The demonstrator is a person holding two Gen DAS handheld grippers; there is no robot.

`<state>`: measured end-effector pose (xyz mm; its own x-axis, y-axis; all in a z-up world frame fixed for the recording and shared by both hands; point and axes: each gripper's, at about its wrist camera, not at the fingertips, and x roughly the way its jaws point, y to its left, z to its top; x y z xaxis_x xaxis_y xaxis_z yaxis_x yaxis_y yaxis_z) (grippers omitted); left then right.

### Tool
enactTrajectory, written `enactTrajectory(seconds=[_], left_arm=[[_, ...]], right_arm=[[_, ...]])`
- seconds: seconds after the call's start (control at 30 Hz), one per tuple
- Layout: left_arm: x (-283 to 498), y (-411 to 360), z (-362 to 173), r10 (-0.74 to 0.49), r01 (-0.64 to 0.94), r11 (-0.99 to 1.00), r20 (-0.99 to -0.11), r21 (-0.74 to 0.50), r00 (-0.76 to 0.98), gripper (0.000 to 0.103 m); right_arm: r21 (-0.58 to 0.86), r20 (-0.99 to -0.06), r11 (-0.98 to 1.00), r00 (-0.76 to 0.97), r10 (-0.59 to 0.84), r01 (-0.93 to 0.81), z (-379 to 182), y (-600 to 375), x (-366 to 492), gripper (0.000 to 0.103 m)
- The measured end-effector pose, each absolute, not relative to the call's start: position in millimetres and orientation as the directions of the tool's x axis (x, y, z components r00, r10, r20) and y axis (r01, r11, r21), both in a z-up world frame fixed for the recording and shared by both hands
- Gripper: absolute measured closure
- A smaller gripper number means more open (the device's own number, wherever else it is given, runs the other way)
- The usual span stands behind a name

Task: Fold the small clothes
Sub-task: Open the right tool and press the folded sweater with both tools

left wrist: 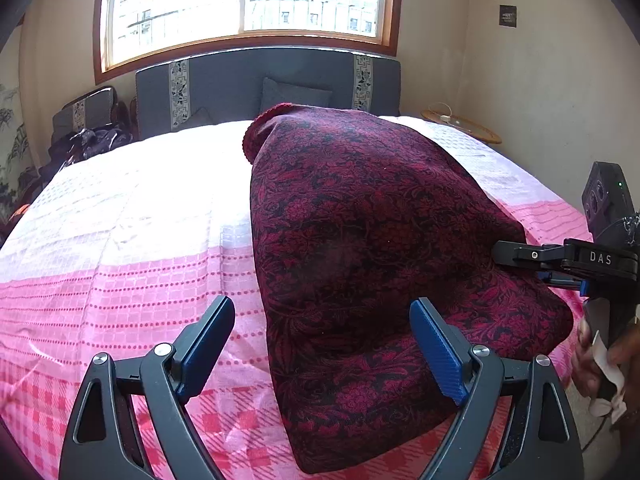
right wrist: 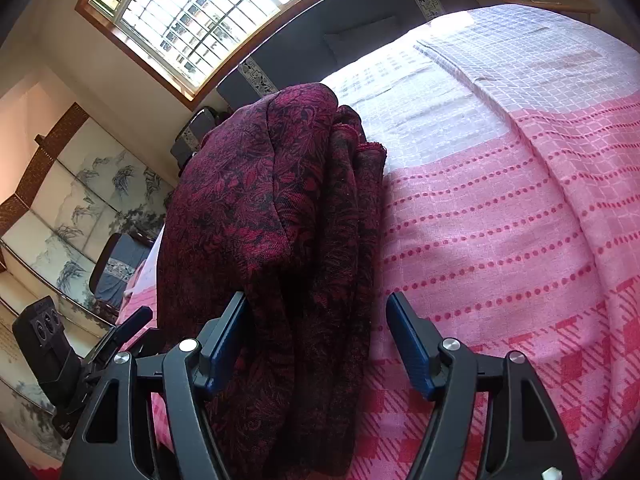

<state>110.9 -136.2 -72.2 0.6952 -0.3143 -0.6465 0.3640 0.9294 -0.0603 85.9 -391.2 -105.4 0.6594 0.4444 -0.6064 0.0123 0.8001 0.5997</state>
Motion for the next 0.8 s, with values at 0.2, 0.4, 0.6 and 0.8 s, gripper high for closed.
enactTrajectory(seconds=[0.2, 0.4, 0.6, 0.8], left_arm=[[137.7, -131.5, -74.7, -0.322, 0.363, 0.928, -0.668, -0.083, 0.671, 0.009], [163.0, -128.5, -82.6, -0.36, 0.38, 0.916, -0.693, -0.133, 0.625, 0.008], [182.7, -127.8, -89.2, -0.452, 0.44, 0.871, -0.706, -0.218, 0.545, 0.008], [197.6, -135.9, -90.4, -0.512, 0.514, 0.822, -0.714, -0.246, 0.478, 0.008]], right_arm=[[0.609, -0.604, 0.793, 0.641, 0.473, -0.012, -109.4, -388.4, 103.1, 0.03], [0.618, -0.594, 0.785, 0.627, 0.504, -0.046, -110.2, -386.3, 118.1, 0.025], [0.64, -0.575, 0.765, 0.615, 0.54, -0.073, -112.1, -389.4, 130.7, 0.022], [0.649, -0.568, 0.756, 0.606, 0.558, -0.088, -113.2, -390.5, 137.7, 0.021]])
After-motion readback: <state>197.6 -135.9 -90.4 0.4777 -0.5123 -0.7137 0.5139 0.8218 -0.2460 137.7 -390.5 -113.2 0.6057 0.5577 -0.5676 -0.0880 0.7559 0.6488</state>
